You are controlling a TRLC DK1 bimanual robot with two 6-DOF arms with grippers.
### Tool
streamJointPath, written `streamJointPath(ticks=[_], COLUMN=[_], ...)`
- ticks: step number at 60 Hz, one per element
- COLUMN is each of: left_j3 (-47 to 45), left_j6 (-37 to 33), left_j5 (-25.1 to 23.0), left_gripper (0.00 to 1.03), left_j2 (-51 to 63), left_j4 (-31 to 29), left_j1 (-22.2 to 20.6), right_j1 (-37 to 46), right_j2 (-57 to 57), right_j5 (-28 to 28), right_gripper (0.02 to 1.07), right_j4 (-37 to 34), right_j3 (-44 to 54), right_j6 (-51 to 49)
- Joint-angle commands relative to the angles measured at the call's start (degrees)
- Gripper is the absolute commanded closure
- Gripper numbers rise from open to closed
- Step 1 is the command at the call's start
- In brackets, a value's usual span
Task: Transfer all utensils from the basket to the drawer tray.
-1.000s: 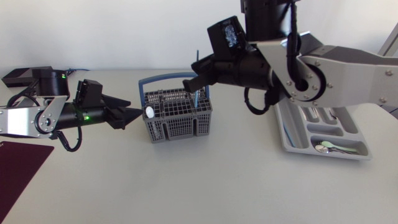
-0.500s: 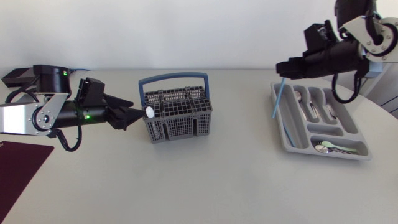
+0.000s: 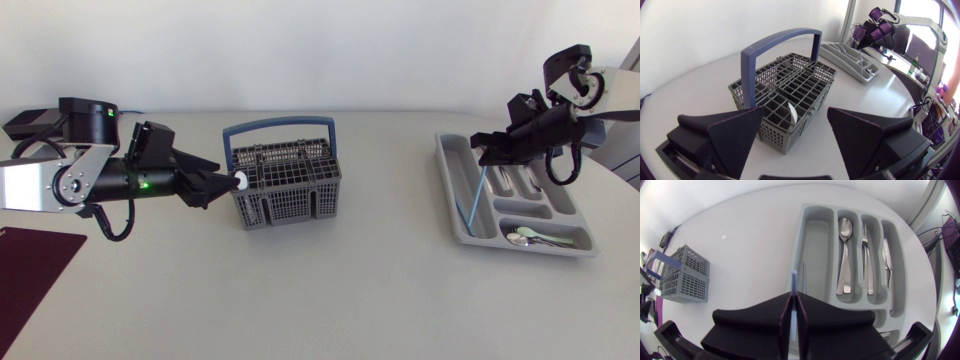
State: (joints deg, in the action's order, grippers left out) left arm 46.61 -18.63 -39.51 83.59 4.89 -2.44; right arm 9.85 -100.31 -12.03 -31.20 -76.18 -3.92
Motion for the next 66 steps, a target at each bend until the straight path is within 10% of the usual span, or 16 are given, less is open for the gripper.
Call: streamJointPath(ticks=[1,27,47,66], left_j3=[1.73,2.43,4.28,17.81], left_j6=[-1.05,-1.05,-0.88,-0.62], left_j5=[0.13,0.31,0.66,3.47], left_gripper=[0.14,0.14,0.14,0.36], left_j2=[-1.24,-1.41,0.87,11.77], left_j4=[-0.75,-2.25,-3.13,-20.71], left_j1=[-0.38,-0.2,-1.08,-1.87], right_j1=[0.88,1.67,1.23,-2.46], right_j2=[-3.49,-18.78,-16.14,-8.58], right_j5=[-0.18,0.25,3.24,4.12], right_gripper=[1.01,0.87,0.15,0.07], right_j4=[-0.7,-0.09,0.97,0.88], right_j3=[-2.39,-12.68,-11.27,-6.35], right_j6=[-0.65,1.73,3.04,4.19])
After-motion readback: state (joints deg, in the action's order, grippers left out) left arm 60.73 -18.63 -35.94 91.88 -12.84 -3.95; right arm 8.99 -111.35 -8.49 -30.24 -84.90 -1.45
